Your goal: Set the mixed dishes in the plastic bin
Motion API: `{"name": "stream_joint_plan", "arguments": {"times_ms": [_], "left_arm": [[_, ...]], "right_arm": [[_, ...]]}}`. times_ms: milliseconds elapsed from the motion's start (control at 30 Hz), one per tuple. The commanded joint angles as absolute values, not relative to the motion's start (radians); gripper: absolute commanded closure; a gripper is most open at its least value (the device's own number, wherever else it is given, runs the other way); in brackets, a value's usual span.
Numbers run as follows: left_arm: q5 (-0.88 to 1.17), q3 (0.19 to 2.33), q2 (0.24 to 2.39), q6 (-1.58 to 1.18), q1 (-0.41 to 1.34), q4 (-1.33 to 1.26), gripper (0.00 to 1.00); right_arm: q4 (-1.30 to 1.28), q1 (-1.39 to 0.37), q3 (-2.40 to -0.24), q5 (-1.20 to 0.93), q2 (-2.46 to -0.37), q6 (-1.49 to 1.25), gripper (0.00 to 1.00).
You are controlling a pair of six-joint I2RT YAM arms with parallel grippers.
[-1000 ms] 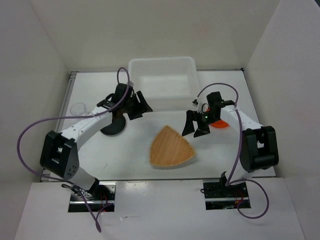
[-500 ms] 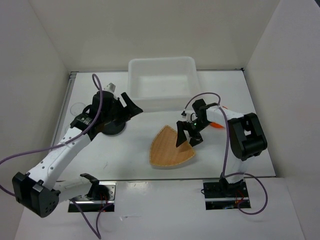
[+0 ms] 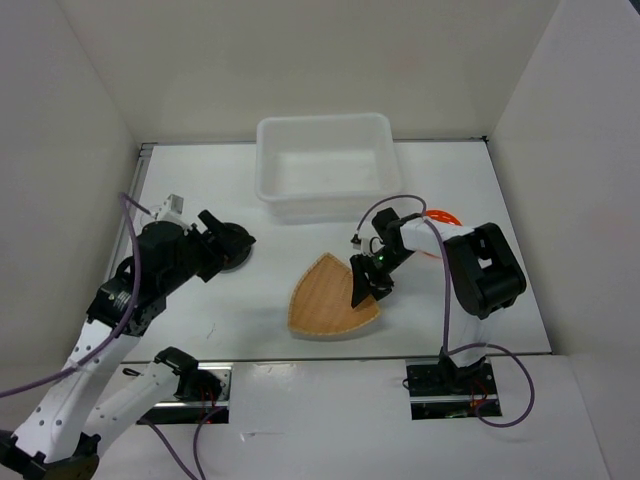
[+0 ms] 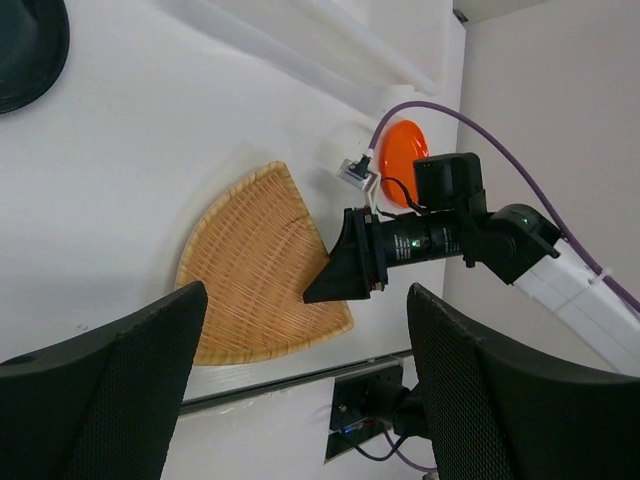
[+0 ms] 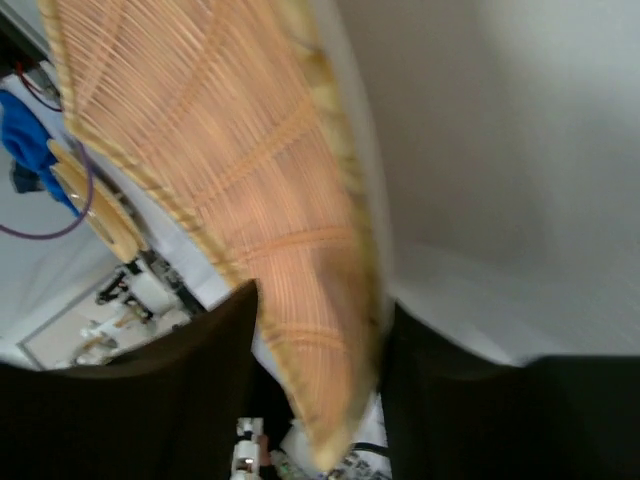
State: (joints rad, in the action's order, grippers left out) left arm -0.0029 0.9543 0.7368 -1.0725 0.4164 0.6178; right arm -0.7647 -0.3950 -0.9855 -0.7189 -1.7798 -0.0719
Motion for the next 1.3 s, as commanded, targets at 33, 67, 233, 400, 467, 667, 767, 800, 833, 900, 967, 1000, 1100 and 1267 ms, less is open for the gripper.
{"name": "stream_joint_plan", "arguments": {"times_ms": [33,67,233,400,467,667,767,800,833,900,967,1000,1100,1267], "left_arm": [[-0.032,0.945,0.672,-1.112,0.405,0.679,0.12],[-0.032,0.933,0.661,-1.124,0.405,0.68,0.11],[-0.041,0.933,0.618,-1.147,0.405,0.712,0.11],[-0.063,0.954,0.6,-1.138,0.405,0.741,0.1],[-0.063,0.954,0.6,-1.138,0.405,0.75,0.1],[-0.083,0.963,0.591,-1.128,0.405,0.75,0.1],[-0.104,1.017,0.603,-1.103,0.405,0.772,0.1],[-0.118,1.028,0.613,-1.088,0.405,0.788,0.1],[-0.118,1.038,0.623,-1.078,0.405,0.799,0.09],[-0.129,1.051,0.623,-1.066,0.405,0.799,0.09],[-0.138,1.051,0.623,-1.066,0.405,0.799,0.09],[-0.138,1.051,0.623,-1.066,0.405,0.799,0.09],[-0.138,1.042,0.614,-1.066,0.405,0.776,0.09],[-0.138,1.052,0.614,-1.026,0.405,0.776,0.08]], "right_arm": [[-0.718,-0.4,-0.979,-0.753,-1.784,-0.091,0.59],[-0.706,-0.4,-0.979,-0.753,-1.784,-0.091,0.64],[-0.686,-0.4,-0.969,-0.715,-1.775,-0.11,0.99],[-0.686,-0.4,-0.979,-0.727,-1.714,-0.098,1.0],[-0.699,-0.4,-0.979,-0.758,-1.669,-0.065,1.0],[-0.811,-0.4,-1.101,-0.955,-1.516,0.047,1.0],[-0.874,-0.382,-1.225,-1.02,-1.494,0.113,1.0],[-0.874,-0.365,-1.253,-1.034,-1.476,0.114,1.0],[-0.865,-0.348,-1.302,-1.043,-1.465,0.083,1.0],[-0.789,-0.305,-1.354,-1.052,-1.445,0.032,1.0],[-0.712,-0.285,-1.448,-1.039,-1.445,-0.071,1.0],[-0.663,-0.266,-1.491,-1.028,-1.492,-0.098,1.0],[-0.589,-0.198,-1.672,-1.037,-1.631,-0.199,1.0],[-0.551,-0.132,-1.925,-0.963,-1.814,-0.229,1.0]]}}
